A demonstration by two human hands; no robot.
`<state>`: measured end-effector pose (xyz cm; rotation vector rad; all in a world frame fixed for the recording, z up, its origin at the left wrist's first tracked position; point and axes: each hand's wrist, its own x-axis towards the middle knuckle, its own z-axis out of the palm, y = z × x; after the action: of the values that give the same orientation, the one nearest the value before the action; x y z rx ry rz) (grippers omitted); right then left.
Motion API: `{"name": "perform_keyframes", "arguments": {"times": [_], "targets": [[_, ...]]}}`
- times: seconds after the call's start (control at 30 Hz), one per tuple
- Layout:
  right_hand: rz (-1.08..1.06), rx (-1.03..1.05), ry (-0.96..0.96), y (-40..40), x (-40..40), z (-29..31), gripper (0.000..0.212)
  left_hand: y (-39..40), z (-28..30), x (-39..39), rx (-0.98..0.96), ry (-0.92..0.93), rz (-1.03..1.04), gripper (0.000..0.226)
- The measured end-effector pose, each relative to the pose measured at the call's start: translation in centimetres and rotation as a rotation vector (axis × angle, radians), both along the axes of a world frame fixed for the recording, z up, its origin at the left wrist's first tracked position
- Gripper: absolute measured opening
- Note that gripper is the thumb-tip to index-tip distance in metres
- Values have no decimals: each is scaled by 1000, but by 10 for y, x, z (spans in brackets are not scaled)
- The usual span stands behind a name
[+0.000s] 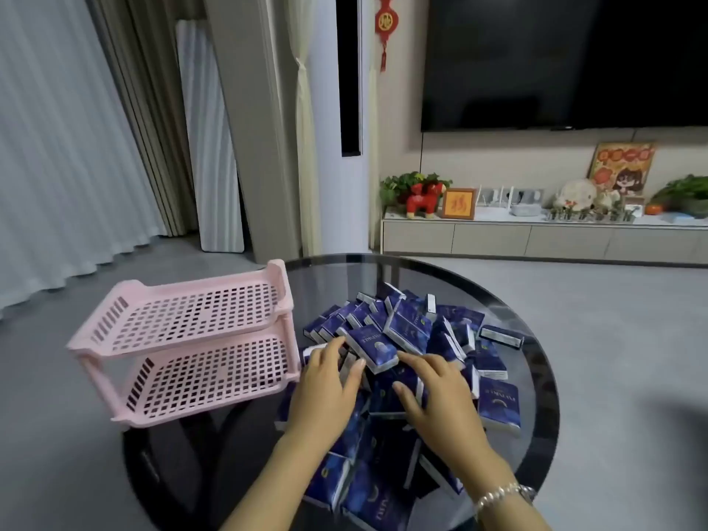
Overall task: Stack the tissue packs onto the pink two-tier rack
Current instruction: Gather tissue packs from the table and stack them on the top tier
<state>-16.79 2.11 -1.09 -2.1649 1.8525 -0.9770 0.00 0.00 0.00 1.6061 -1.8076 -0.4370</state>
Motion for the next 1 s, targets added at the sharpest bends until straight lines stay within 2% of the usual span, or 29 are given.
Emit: {"name": "perform_keyframes", "arguments": {"times": [0.07,0.2,0.33,0.47,0.57,0.73,0.87,1.0], "targets": [[15,-14,-74,-13,2,-4,45,-15,-3,-4,-21,33,43,53],[-17,15,-80,-29,5,-11,42,-39,-5,-15,1,147,79,53],[-29,33,-112,-37,9,-13,39,-51,-3,-21,25,397,108,40],[-5,16,-212,-37,15,-10,37,-47,-7,-19,-33,523,124,26],[29,-6,-263,-36,21,-2,36,-42,-3,-11,-35,666,124,30],[73,25,-340,-40,20,14,33,-39,-7,-1,111,886,49,49],[34,28,-254,-55,6,26,34,-36,-9,-2,115,1010,67,36],[-103,171,-93,-75,-4,29,42,-39,-10,-6,81,942,171,36]]}}
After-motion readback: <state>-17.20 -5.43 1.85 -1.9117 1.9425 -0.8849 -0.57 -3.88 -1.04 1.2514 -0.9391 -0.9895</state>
